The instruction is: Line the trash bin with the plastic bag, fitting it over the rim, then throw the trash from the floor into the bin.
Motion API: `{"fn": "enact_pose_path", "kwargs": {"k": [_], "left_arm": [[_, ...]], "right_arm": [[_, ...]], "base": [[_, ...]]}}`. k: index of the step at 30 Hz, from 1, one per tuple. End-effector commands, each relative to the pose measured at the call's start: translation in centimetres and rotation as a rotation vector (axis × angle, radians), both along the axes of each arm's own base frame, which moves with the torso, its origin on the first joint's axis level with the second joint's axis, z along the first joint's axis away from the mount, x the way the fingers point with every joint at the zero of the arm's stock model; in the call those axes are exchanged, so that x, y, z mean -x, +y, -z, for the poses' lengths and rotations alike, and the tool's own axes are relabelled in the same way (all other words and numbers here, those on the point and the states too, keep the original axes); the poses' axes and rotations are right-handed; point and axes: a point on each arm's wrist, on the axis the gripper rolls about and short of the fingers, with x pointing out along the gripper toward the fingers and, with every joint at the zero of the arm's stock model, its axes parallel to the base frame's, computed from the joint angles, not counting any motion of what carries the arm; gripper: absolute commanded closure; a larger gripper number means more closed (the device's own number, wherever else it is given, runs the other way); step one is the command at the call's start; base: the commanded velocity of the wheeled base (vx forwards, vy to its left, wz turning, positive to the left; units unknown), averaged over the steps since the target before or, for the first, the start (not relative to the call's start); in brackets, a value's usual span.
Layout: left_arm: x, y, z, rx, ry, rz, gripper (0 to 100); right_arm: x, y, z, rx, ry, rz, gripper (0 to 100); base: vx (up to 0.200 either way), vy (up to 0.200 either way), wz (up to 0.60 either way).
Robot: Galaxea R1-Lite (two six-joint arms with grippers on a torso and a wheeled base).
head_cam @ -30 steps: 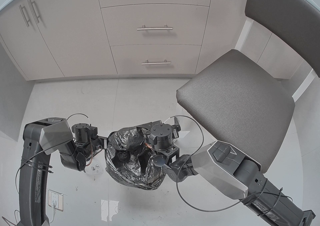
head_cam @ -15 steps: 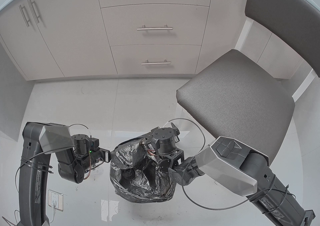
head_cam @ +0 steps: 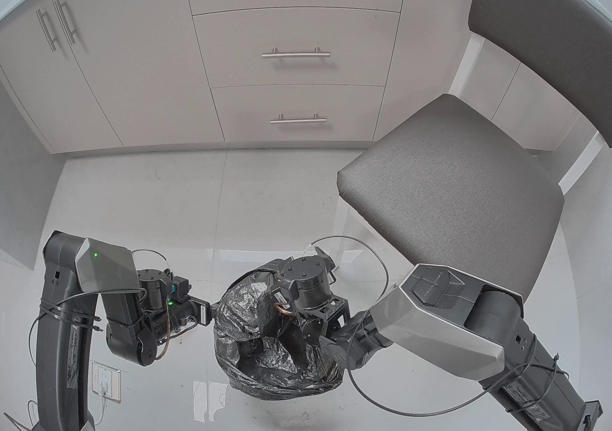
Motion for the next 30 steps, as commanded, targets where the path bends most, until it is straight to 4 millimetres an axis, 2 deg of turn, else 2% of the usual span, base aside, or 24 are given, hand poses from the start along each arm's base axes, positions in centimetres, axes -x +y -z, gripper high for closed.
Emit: {"fn": "enact_pose_path", "kwargs": {"k": [1, 14, 23, 30], "left_arm": [[0.4, -0.1, -0.3, 0.002, -0.003, 0.005, 0], [-0.3, -0.8, -0.2, 0.009, -0.024, 0.018, 0], [-0.3, -0.7, 0.1, 0.012, -0.019, 0.017, 0], [-0.2, -0.7, 0.1, 0.012, -0.017, 0.017, 0]], "right_arm": [[2.0, 0.5, -0.9, 0.012, 0.016, -0.053, 0], [2.6, 0.0, -2.7, -0.009, 0.008, -0.062, 0], [0.7, -1.6, -1.8, -0.003, 0.018, -0.007, 0], [0.1, -2.2, -0.4, 0.004, 0.04, 0.014, 0]], "base": [[0.0, 0.0, 0.0], [0.0, 0.0, 0.0], [0.0, 0.0, 0.0], [0.0, 0.0, 0.0]]}}
